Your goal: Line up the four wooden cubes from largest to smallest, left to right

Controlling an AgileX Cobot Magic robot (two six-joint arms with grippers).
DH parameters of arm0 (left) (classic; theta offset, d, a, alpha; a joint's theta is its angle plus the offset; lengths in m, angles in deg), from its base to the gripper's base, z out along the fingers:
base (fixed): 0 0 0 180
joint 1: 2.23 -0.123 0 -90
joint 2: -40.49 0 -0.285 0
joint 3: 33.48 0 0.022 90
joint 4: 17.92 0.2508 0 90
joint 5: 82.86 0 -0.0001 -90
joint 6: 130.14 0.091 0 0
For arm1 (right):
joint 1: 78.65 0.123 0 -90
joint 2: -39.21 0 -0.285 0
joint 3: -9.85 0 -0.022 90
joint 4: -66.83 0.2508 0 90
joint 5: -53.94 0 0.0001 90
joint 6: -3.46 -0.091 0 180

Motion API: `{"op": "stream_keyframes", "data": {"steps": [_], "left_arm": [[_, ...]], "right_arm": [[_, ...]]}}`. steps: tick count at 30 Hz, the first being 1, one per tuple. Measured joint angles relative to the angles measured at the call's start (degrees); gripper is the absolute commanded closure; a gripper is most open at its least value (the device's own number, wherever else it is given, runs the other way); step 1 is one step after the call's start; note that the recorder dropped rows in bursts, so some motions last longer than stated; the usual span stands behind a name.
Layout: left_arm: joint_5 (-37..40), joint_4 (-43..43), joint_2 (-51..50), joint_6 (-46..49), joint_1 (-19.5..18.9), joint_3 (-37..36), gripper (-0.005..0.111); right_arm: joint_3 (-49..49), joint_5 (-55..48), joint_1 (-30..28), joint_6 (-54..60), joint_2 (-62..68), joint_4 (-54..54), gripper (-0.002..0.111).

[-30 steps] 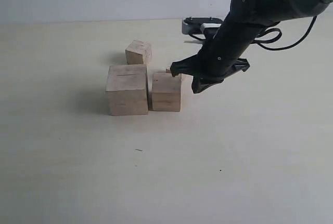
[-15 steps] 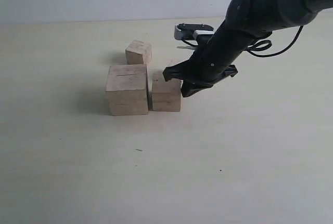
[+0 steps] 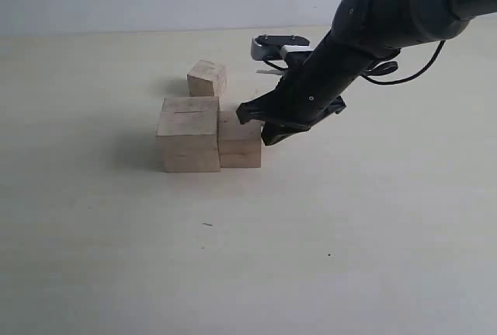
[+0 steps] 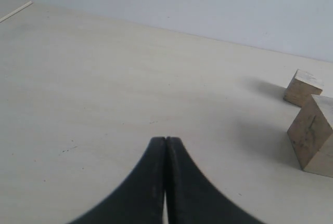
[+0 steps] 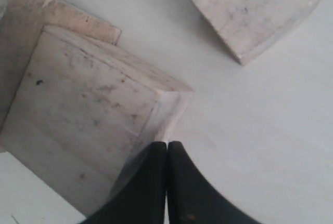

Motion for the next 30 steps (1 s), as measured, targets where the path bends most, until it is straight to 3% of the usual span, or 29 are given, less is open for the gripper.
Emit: {"op": "stream_keyframes", "data": {"steps": [14, 22, 30], "left_arm": [[0.0, 0.0, 0.0, 0.0, 0.0, 0.0, 0.107], [0.0, 0.0, 0.0, 0.0, 0.0, 0.0, 0.107], [0.0, 0.0, 0.0, 0.0, 0.0, 0.0, 0.107]], "right_arm": [[0.0, -0.63, 0.0, 1.07, 0.0, 0.53, 0.108], [0.0, 0.33, 0.0, 0.51, -3.87, -5.5, 0.108], [0.0, 10.71, 0.0, 2.09, -10.54, -12.65, 0.108]]}}
